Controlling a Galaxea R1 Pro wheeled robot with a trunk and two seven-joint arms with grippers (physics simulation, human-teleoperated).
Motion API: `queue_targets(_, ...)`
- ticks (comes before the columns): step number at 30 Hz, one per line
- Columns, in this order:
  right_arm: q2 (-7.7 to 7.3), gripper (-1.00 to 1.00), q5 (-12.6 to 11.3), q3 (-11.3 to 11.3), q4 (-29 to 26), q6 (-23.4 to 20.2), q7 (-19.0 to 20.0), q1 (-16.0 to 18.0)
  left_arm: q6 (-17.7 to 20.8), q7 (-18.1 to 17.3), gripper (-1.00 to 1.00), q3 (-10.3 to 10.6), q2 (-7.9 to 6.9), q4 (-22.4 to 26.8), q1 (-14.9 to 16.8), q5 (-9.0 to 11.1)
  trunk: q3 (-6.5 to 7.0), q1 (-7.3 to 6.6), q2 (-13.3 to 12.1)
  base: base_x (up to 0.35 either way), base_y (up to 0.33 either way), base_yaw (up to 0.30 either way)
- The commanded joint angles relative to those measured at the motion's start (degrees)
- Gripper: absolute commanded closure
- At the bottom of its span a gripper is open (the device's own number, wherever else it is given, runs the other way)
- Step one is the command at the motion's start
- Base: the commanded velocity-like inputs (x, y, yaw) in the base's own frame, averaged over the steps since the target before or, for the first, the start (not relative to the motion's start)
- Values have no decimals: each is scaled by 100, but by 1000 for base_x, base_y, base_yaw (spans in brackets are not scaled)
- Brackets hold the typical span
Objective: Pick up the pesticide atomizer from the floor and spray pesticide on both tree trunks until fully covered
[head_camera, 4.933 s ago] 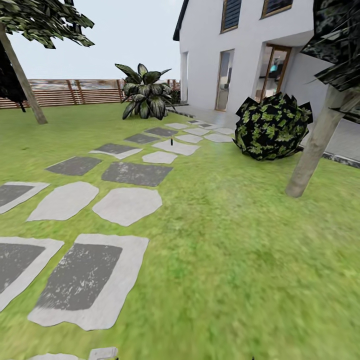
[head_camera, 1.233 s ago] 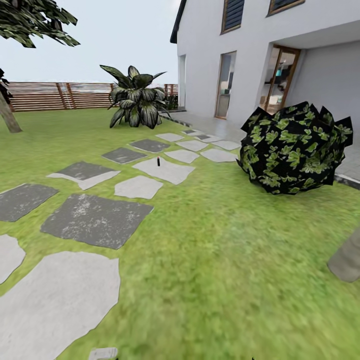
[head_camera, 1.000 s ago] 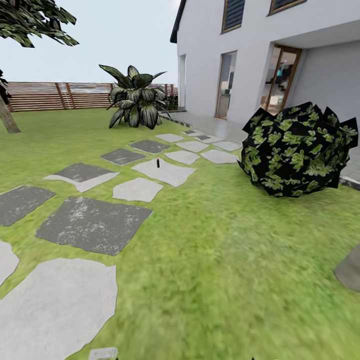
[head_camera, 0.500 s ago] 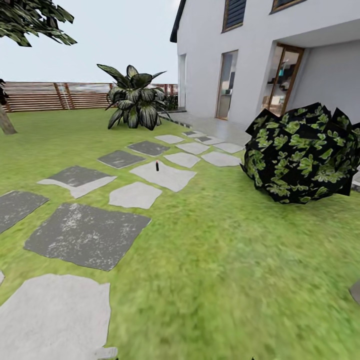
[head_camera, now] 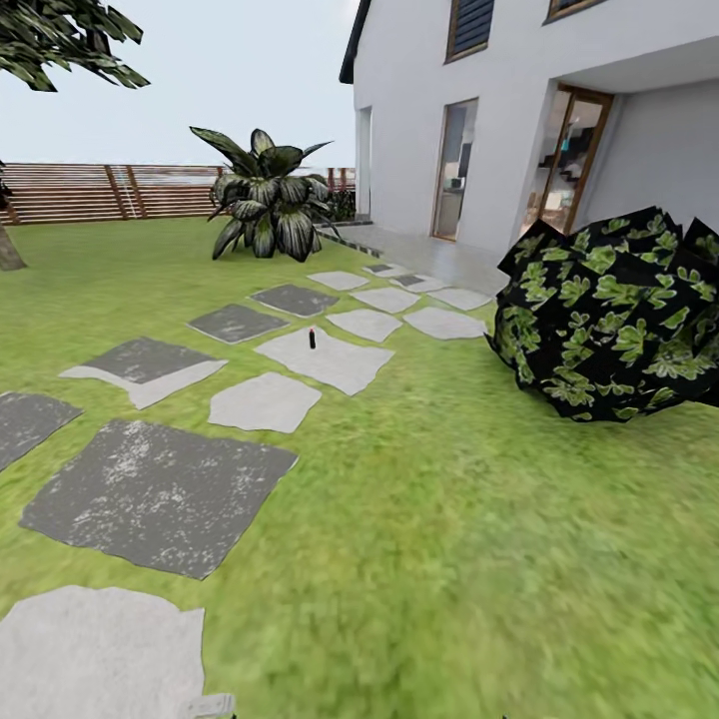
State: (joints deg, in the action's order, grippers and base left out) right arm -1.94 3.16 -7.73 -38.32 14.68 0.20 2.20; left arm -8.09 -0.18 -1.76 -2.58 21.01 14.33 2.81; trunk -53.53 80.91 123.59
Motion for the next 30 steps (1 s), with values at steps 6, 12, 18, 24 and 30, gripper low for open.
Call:
queue_targets(6, 8, -100, -1, -5, 0, 1, -2, -2, 0, 0, -100, 0, -1, 0, 0, 0, 0, 0, 0, 341, 0, 0)
queue_targets(12, 5, -100, -8, -9, -9, 2, 2, -1, 0, 0, -100, 0, -1, 0, 0, 0, 0, 0, 0, 341, 0, 0)
queue_targets(18, 7, -100, -8, -9, -9, 8, -2, 0, 0, 0, -100, 0, 1, 0, 0, 0, 0, 0, 0, 341, 0, 0)
queue_targets(24, 9, -100, -8, -9, -8, 9, -2, 0, 0, 0, -100, 0, 3, 0, 0, 0, 0, 0, 0, 341, 0, 0)
queue_targets(30, 9, -100, -8, -4, -8, 9, -2, 0, 0, 0, -100, 1, -1, 0, 0, 0, 0, 0, 0, 341, 0, 0)
